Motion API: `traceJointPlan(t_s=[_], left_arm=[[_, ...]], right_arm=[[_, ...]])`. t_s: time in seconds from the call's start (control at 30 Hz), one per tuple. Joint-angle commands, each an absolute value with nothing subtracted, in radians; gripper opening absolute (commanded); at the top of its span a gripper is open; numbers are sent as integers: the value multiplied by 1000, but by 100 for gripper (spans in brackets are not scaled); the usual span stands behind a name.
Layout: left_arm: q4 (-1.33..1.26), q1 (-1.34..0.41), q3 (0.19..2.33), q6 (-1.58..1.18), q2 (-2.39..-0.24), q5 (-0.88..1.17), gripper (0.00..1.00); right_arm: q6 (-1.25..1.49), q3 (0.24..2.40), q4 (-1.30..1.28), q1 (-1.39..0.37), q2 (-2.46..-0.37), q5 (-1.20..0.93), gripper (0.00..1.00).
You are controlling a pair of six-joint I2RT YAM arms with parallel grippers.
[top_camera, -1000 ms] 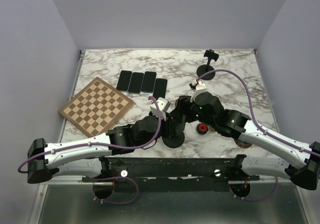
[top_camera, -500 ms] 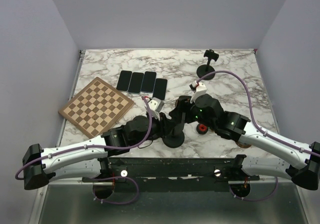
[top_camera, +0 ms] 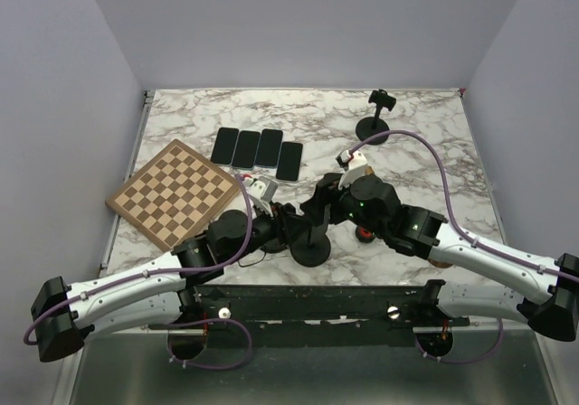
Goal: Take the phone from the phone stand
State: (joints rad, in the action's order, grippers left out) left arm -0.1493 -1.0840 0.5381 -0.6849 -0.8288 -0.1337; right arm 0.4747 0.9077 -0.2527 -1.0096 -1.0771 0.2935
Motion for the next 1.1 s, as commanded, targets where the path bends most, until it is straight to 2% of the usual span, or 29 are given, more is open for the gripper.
traceJointPlan(t_s=[0.0,0.13,0.37,0.6,0.8,1.07], left_arm=[[-62,-1076,503,-695,-776,-75,0],[-92,-1073,482,-669,-765,-44,0],[-135,-1068,460,-657,-772,-7,0],[-136,-1069,476,-653,-809,-15,0],[-109,-1068,488,-653,-813,-32,0],[-73,-1069,508,-631,-793,-60,0]], right_arm=[[363,847,-378,-980,-1104,410,1],[343,842,-344,-968,-1086,292,1],[315,829,-256,-968,-1009,-79,1],[390,878,-264,-969,-1030,-119,1],[529,972,-284,-969,-983,-57,1],[607,1122,-349,-968,-1051,-3,1]])
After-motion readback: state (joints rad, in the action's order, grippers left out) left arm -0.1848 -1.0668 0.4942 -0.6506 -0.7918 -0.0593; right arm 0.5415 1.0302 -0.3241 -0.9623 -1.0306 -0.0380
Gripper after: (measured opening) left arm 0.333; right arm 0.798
